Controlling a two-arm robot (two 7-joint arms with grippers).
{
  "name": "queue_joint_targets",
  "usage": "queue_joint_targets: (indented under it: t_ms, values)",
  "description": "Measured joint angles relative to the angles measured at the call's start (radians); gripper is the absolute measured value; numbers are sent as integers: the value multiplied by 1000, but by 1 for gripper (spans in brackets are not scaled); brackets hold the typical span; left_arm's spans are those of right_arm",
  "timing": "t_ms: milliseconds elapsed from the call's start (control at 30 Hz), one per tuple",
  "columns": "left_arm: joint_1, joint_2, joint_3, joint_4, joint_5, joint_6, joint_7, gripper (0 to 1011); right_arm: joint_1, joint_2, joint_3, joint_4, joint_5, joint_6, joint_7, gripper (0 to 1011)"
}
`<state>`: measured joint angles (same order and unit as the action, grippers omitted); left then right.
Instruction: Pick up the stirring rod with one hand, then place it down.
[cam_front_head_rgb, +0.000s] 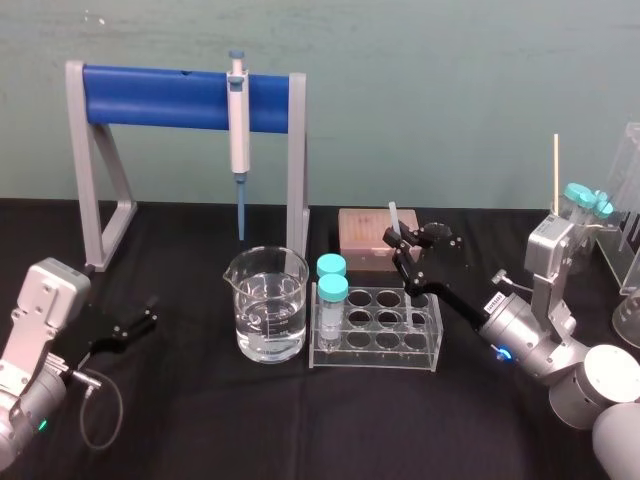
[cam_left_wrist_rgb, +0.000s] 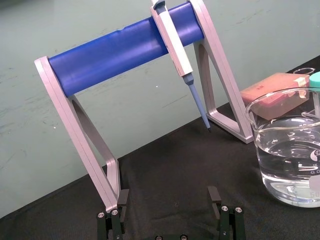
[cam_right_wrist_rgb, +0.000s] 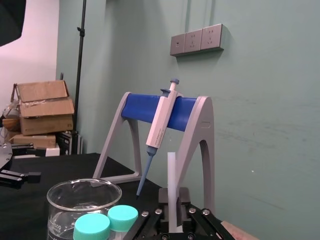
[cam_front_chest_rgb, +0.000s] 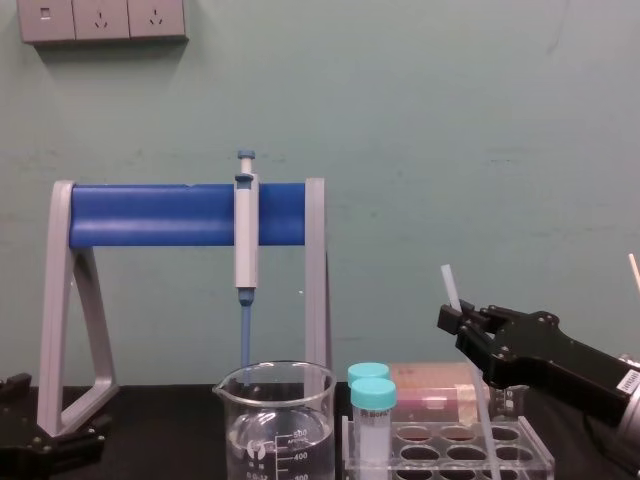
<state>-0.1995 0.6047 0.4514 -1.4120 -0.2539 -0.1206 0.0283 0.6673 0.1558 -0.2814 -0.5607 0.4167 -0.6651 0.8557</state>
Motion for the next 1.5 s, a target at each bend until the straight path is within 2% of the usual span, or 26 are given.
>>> queue_joint_targets:
  t_ms: [300,333,400,433,667,700,833,900,967,1100,1133,1300,1500]
  values:
    - [0,0,0,0,0,0,0,1000,1,0,0,0,1,-2,1,362]
    - [0,0,0,0,0,0,0,1000,1,0,0,0,1,-2,1,417]
    - [0,0,0,0,0,0,0,1000,1,0,0,0,1,-2,1,459]
    - [0,0,0,0,0,0,0,1000,1,0,0,0,1,-2,2,521]
    - [0,0,0,0,0,0,0,1000,1,0,0,0,1,-3,2,722]
    - [0,0,0,0,0,0,0,1000,1,0,0,0,1,-3,2,781]
    - [0,0,0,0,0,0,0,1000,1,0,0,0,1,-3,2,864]
    - [0,0,0,0,0,0,0,1000,1,0,0,0,1,-3,2,953]
    - [0,0,0,0,0,0,0,1000,1,0,0,0,1,-3,2,978]
    - [0,0,0,0,0,0,0,1000,-50,18,-9,-114,-48,-3,-79,1003]
    - [0,0,0,0,0,0,0,1000,-73,25,-9,-165,-67,-3,-115,1003]
    - [0,0,0,0,0,0,0,1001,-149,40,6,-318,-100,16,-211,1003]
    - [0,0,0,0,0,0,0,1000,-270,42,53,-520,-122,121,-365,1003]
